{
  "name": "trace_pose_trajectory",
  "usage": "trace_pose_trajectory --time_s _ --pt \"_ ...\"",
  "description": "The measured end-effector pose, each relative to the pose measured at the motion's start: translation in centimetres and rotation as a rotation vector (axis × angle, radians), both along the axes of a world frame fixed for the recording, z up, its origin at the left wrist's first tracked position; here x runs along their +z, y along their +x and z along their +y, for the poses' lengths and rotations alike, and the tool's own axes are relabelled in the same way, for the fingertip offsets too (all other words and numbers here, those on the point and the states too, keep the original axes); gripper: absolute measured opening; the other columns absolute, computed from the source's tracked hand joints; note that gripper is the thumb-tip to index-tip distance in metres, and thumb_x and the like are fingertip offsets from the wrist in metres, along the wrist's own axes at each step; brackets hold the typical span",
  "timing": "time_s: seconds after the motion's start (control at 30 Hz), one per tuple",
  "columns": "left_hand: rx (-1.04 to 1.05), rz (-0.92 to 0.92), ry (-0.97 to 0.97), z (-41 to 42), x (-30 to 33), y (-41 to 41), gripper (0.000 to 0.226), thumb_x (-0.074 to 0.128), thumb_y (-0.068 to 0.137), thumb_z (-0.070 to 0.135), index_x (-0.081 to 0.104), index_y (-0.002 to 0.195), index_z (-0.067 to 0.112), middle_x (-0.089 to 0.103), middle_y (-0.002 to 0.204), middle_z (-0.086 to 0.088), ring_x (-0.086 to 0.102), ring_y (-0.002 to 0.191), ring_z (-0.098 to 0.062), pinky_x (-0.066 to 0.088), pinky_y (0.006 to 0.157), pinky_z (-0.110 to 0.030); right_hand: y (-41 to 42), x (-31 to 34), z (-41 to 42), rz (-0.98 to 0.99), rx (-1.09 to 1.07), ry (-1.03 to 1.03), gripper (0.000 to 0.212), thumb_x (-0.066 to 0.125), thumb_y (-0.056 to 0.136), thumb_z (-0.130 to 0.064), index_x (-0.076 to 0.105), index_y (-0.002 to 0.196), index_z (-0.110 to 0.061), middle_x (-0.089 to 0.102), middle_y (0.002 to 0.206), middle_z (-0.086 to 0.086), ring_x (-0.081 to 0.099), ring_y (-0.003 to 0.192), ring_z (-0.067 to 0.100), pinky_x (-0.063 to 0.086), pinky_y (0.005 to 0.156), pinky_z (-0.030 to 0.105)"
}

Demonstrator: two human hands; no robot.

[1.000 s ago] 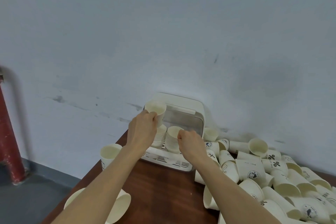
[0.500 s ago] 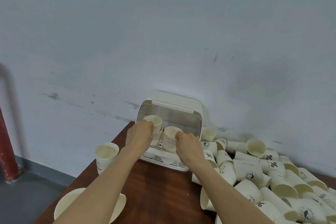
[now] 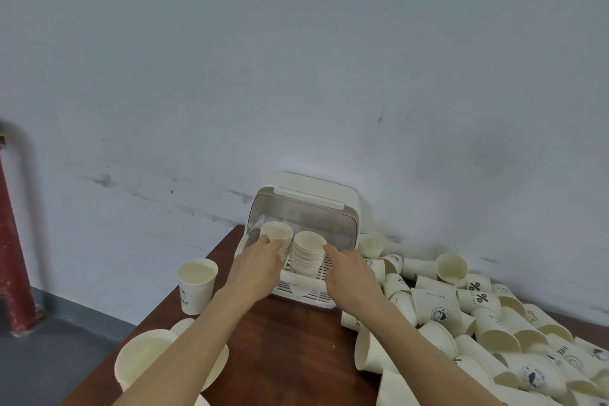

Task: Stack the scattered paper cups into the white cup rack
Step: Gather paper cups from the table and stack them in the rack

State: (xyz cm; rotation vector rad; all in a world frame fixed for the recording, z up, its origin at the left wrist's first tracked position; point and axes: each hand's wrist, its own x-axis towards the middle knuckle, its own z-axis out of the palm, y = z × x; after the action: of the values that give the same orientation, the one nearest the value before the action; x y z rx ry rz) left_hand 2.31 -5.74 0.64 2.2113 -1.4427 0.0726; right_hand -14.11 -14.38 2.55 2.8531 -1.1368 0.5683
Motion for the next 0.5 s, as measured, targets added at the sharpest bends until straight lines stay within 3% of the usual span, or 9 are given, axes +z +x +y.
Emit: trace_pose_trajectory --time_s 0.27,0.37,0.5 --pt "-0.053 0.028 -0.145 5.4 0.4 -2.9 0.034 0.041 0.097 0.022 0.055 0.128 0.025 0.055 0.115 0.002 0.059 0.096 -0.025 0.049 0.077 -0.04 -5.7 1.3 3.7 -0.089 -0.035 0.081 0.039 0.043 0.089 -0.011 0.048 0.127 -0.017 0.061 0.109 0.004 0.048 0.11 0.025 0.045 0.082 0.038" --pt "-0.103 0.039 -0.177 7.7 0.1 -4.6 0.032 0.043 0.096 0.023 0.059 0.124 0.026 0.057 0.114 0.004 0.06 0.094 -0.022 0.051 0.08 -0.042 -7.6 1.6 5.6 -0.104 -0.07 0.118 0.046 0.045 0.089 -0.01 0.045 0.134 -0.018 0.06 0.115 0.006 0.044 0.117 0.026 0.041 0.079 0.037" --pt "-0.184 0.011 -0.18 10.9 -0.2 -6.9 0.031 0.043 0.096 0.023 0.061 0.12 0.027 0.058 0.112 0.007 0.059 0.099 -0.019 0.05 0.084 -0.041 -9.7 1.4 8.0 -0.127 -0.069 0.11 0.043 0.044 0.088 -0.011 0.048 0.131 -0.018 0.063 0.109 0.005 0.046 0.11 0.025 0.042 0.085 0.038"
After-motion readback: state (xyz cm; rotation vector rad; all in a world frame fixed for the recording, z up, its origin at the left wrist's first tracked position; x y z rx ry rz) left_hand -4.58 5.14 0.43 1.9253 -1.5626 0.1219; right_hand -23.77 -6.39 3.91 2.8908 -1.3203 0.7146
